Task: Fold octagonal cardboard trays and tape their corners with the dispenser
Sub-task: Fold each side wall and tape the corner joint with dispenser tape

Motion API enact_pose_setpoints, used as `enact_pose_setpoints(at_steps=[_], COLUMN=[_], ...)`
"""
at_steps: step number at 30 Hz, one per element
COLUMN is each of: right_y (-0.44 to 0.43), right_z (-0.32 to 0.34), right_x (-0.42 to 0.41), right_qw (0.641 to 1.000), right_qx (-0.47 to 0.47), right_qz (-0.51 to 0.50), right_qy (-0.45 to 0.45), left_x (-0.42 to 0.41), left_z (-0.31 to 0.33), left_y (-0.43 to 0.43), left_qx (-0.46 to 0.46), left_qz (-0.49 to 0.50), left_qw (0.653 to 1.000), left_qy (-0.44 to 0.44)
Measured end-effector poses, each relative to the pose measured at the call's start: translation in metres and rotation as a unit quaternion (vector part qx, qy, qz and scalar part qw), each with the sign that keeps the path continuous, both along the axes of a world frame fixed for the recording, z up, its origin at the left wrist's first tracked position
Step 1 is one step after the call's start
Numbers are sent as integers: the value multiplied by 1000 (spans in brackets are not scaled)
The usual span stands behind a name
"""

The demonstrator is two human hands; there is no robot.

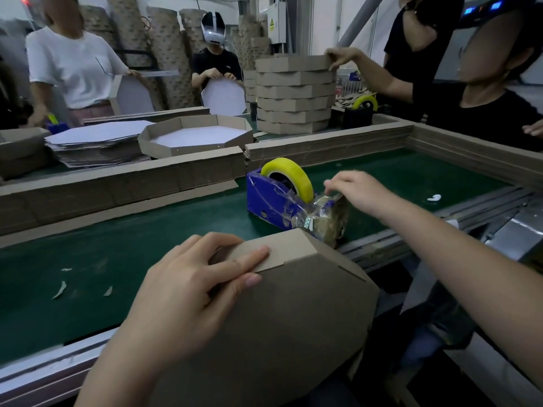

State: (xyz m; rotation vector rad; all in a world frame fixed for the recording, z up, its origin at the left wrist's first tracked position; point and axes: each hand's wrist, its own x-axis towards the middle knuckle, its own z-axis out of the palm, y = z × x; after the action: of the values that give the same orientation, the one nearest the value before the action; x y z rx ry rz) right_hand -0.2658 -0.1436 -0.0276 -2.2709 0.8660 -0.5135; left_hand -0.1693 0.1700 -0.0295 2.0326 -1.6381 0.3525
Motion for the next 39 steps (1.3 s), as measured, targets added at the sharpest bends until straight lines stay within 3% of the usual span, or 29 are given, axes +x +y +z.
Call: enact_pose_setpoints(at_steps=[5,10,18,22,28,39], right_y=[-10,-9,-9,-2,8,7], right_z=[6,21,34,32,12,-30], right_x=[2,5,3,-2,-13,-31], right_qw=[991,989,953,934,925,838], right_qx=[94,134,298,356,352,410], right_qz=[37,24,-12,-21,2,59], right_qy=[90,64,49,-13,-141,-355], left_x=[-2,-3,-2,0,1,0], left_z=[1,0,0,0,-2,-1], left_y=[0,-2,-2,-1,-2,-6], left_qx=[10,12,9,8,5,5], left_qz=[0,-3,-4,-1,0,-3], left_qw=[1000,1000,1000,1000,1000,1000], left_qy=[-6,-8,-16,-15,-9,-13])
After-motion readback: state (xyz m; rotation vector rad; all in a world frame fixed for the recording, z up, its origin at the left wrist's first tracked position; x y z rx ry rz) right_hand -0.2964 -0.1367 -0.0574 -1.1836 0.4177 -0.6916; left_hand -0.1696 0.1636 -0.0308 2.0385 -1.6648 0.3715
